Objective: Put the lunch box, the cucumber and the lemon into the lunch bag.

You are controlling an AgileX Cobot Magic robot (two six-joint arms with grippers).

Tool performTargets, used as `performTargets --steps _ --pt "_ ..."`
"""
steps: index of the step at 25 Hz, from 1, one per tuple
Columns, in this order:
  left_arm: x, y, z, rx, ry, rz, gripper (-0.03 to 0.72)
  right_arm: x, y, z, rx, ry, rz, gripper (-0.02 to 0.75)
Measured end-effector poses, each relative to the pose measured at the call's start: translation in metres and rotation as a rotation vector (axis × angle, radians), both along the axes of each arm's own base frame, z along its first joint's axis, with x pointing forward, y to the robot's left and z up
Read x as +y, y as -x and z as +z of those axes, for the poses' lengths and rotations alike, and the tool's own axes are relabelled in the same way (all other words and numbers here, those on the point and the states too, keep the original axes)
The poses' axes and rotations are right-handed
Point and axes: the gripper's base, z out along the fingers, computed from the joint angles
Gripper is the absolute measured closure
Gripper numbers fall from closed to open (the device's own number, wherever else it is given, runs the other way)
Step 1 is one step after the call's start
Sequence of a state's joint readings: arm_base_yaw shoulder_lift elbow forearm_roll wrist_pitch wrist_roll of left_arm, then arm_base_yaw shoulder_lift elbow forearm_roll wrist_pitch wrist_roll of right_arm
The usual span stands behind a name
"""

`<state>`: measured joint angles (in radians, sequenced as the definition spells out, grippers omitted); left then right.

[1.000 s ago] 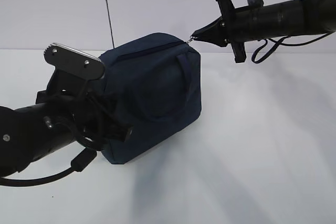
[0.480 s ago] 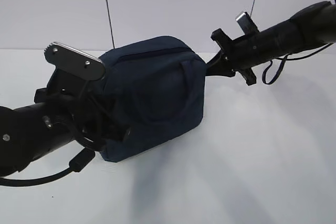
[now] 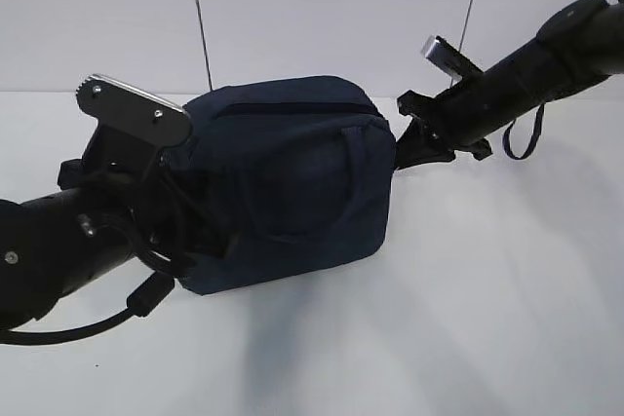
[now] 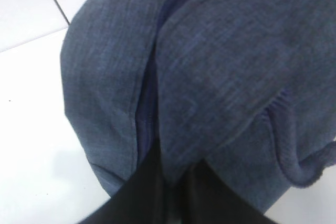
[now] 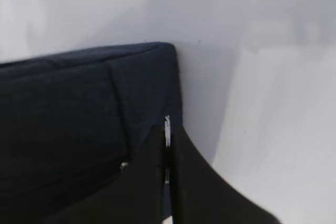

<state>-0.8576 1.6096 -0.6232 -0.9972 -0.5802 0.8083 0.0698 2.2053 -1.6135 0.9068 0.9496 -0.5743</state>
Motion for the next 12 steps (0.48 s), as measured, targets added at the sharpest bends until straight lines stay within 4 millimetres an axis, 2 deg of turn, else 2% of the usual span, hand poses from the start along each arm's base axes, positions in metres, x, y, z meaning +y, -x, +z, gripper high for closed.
performTargets --steps 3,8,12 --pt "0.002 -0.001 0.0 -0.007 0.005 0.024 0.678 0.002 0.0 0.01 -0.047 -0.001 0.152 0.697" --pt "0.006 -0.003 0.0 -0.001 0.018 0.072 0.674 0.004 -0.007 0.044 -0.125 0.003 0.288 0.484" --pt "0.014 -0.009 -0.002 0.017 0.02 0.099 0.624 0.001 -0.01 0.058 -0.175 0.063 0.312 0.436"
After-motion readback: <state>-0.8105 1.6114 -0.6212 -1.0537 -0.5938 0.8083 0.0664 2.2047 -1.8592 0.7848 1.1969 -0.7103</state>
